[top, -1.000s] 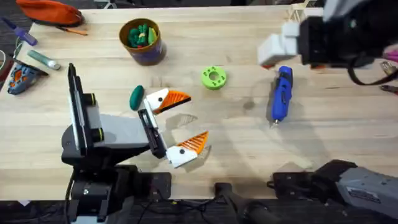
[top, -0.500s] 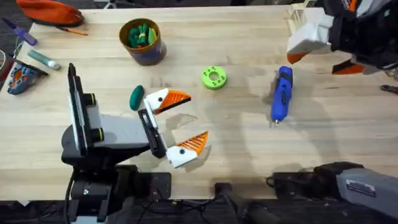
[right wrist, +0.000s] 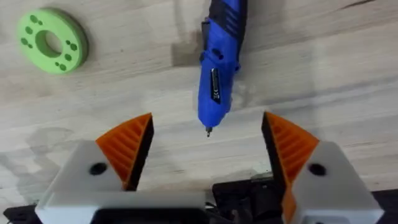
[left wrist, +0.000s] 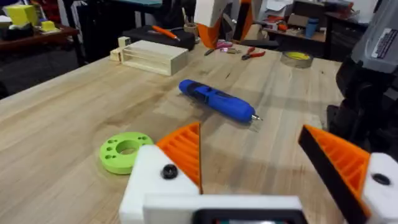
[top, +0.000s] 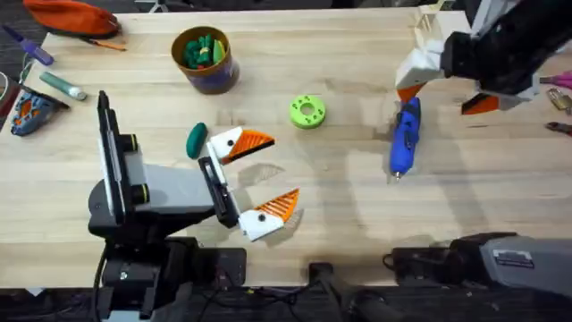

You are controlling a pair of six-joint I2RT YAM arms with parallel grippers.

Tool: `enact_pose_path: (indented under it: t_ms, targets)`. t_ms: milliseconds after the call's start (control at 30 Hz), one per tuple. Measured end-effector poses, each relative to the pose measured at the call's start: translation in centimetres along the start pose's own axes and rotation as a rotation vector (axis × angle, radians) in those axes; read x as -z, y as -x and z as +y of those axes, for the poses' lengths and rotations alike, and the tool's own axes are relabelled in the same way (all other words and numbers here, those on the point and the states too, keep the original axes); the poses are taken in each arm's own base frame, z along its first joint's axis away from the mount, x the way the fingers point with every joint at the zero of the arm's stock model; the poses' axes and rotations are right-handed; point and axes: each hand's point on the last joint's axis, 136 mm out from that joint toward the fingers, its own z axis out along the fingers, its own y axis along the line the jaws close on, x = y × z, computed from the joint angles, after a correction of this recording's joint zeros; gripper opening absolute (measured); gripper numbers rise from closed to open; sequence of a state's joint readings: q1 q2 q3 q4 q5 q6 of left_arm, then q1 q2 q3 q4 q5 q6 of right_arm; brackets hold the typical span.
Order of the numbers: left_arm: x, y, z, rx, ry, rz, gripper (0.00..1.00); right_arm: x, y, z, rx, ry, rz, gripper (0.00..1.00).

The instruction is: Pick up the gripper from the table and insert it into the empty holder that is missing its gripper. Then pick up a screw, insert it into the mounting hole, and use the screwdriver to tighten it. Finally, clean up the table by picking up the vegetable and placing it into the bucket.

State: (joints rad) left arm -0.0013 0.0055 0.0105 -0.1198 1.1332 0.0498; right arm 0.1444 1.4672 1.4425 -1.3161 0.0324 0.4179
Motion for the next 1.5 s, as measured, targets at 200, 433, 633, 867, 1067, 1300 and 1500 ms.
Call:
enact_pose_path:
  t_ms: [200, 433, 633, 867, 1067, 1300, 1500]
  targets:
    - [0.0, 0.0, 0.0, -0.001, 0.000, 0.000, 0.985, 0.0, 0.0, -0.1, 0.000, -0.007, -0.003, 0.993]
    - [0.0, 0.0, 0.0, -0.001, 0.000, 0.000, 0.985, 0.0, 0.4, -0.1, -0.011, -0.003, -0.015, 0.992]
    - [0.0, 0.0, 0.0, -0.004, 0.001, 0.000, 0.986, 0.0, 0.6, -0.4, -0.029, -0.003, -0.019, 0.992]
    - [0.0, 0.1, 0.5, -0.052, 0.031, -0.001, 0.985, 0.0, 1.1, -0.2, -0.039, 0.006, -0.039, 0.992]
    - [0.0, 0.1, 0.5, -0.054, 0.031, -0.001, 0.985, 0.0, 1.1, -0.2, -0.040, 0.006, -0.039, 0.992]
    - [0.0, 0.1, 0.5, -0.054, 0.030, -0.001, 0.986, 0.0, 1.1, -0.2, -0.040, 0.006, -0.038, 0.992]
    - [0.0, 0.1, 0.1, -0.052, 0.008, -0.001, 0.986, 0.0, 1.1, -0.2, -0.040, 0.005, -0.038, 0.992]
